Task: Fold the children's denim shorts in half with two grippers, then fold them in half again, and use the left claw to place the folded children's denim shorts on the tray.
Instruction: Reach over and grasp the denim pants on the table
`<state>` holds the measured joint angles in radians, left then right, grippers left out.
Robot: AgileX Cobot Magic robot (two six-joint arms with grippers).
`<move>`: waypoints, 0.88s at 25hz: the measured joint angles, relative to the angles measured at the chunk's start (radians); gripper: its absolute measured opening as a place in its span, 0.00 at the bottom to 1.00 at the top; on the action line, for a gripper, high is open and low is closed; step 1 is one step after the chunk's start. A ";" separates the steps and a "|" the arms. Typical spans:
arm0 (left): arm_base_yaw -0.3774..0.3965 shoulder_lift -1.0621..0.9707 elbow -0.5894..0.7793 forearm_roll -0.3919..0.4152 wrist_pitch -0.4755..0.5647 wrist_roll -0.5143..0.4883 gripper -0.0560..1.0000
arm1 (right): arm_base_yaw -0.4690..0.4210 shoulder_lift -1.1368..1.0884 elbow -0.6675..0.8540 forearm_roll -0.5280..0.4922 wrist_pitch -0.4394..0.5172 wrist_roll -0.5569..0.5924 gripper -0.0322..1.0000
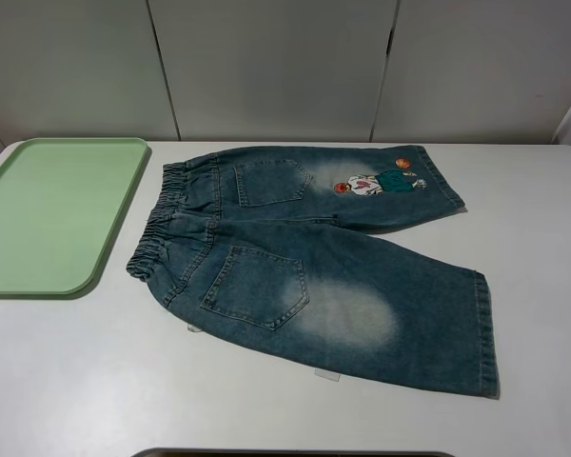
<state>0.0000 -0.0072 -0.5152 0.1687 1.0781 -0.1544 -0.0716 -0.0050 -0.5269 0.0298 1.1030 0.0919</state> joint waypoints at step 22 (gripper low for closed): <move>0.000 0.000 0.000 0.000 0.000 0.000 0.88 | 0.000 0.000 0.000 0.000 0.000 0.000 0.70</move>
<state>0.0000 -0.0072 -0.5152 0.1687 1.0781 -0.1544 -0.0716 -0.0050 -0.5269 0.0298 1.1030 0.0919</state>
